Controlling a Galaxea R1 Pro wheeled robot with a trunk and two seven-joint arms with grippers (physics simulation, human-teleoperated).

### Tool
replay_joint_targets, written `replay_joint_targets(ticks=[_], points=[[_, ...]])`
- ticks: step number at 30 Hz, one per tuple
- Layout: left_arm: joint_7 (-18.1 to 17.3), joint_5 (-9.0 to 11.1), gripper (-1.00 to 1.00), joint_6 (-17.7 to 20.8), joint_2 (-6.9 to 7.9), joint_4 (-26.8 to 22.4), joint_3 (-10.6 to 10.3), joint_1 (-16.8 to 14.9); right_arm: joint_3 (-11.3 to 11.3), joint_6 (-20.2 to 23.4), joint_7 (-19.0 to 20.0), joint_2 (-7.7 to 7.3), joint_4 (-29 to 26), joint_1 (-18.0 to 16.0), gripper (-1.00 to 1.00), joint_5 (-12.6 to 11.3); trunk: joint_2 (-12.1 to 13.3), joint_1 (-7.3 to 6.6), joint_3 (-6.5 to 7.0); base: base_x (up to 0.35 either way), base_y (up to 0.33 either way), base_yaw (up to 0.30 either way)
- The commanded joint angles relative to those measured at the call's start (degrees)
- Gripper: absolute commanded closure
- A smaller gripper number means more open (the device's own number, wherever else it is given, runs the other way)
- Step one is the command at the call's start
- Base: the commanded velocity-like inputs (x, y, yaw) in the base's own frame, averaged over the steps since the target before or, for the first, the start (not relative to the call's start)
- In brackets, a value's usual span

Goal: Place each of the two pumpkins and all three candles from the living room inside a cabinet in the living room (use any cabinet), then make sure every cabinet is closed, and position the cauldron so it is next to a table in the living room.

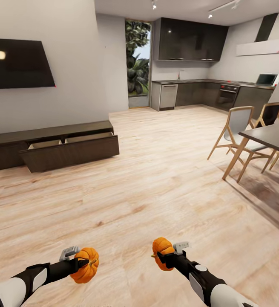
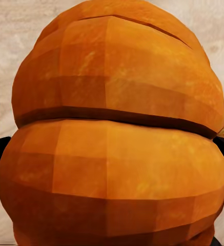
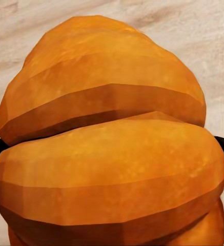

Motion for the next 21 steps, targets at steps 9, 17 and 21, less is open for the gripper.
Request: replay_joint_targets(ticks=[9,17,21], points=[[0.0,0.1,1.00,0.0,0.00,0.0,0.3,0.0,-0.1,0.0,0.0,0.00,0.0,0.0,1.00,-0.1,0.0,0.00,0.00,0.000,-0.016,0.288],[0.0,0.1,1.00,0.0,0.07,0.0,0.3,0.0,-0.1,0.0,0.1,0.04,0.1,0.0,1.00,-0.1,0.0,0.00,0.06,0.062,-0.203,0.224],[0.0,0.1,1.00,0.0,0.09,0.0,0.3,0.0,-0.1,0.0,0.0,0.05,0.1,0.0,1.00,-0.1,0.0,0.00,0.25,0.114,-0.149,0.221]])
